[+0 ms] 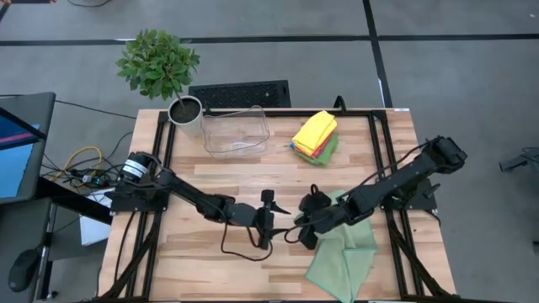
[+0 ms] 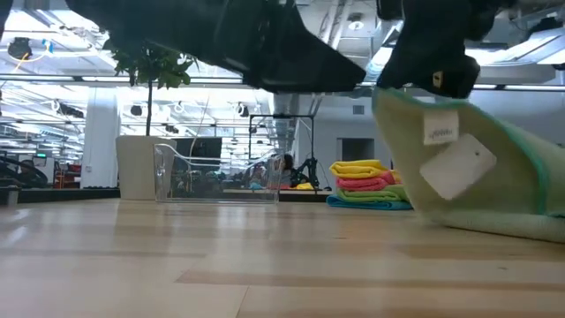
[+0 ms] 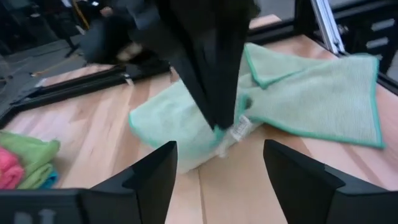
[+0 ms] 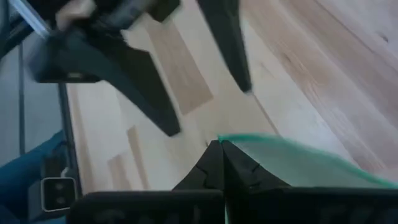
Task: Fold microfiber towels
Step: Fold the light green microfiber cloth
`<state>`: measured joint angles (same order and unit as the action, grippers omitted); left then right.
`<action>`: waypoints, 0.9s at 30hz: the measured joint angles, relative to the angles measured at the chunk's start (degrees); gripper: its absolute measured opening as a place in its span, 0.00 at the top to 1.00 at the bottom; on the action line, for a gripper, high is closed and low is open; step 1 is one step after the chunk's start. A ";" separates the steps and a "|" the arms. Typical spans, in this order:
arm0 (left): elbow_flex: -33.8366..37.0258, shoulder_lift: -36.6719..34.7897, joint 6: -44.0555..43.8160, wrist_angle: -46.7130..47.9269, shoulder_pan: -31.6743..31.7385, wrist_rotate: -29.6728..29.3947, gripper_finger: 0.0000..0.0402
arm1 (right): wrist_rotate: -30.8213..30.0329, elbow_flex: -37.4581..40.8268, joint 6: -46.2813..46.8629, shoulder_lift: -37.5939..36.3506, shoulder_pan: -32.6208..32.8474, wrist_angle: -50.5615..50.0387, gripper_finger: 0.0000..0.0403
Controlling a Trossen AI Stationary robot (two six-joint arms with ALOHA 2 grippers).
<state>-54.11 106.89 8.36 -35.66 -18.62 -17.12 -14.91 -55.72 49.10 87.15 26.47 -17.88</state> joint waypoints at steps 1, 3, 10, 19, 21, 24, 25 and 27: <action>-0.01 0.03 0.16 0.34 0.23 0.79 0.41 | -0.03 -0.62 -0.43 -0.01 0.19 0.22 0.97; 0.00 0.04 0.56 0.14 0.52 1.83 0.40 | -0.05 -1.55 -1.37 -0.16 0.04 0.67 0.97; 0.00 0.05 3.75 -1.33 0.64 1.92 0.38 | -0.09 -2.78 -3.03 -0.15 0.03 0.51 0.97; -0.02 0.07 11.66 -3.03 0.25 5.39 0.38 | -0.19 -2.78 -3.14 -0.15 -0.36 1.44 0.97; -0.02 0.07 12.50 -2.93 0.29 6.05 0.39 | -0.16 -2.76 -3.57 -0.15 -0.35 2.18 0.96; -0.02 0.09 14.16 -3.99 0.29 5.97 0.43 | -0.08 -2.76 -3.69 -0.15 -0.34 2.57 0.96; -0.04 0.09 14.85 -4.68 0.29 6.04 0.45 | 0.00 -2.76 -3.69 -0.15 -0.36 2.73 0.96; -0.62 0.12 15.39 -4.64 0.28 6.36 0.50 | 0.04 -2.76 -3.69 -0.15 -0.34 3.32 0.96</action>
<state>-54.73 107.01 23.75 -40.29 -18.34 -10.76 -14.87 -58.48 45.41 87.00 26.13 -14.56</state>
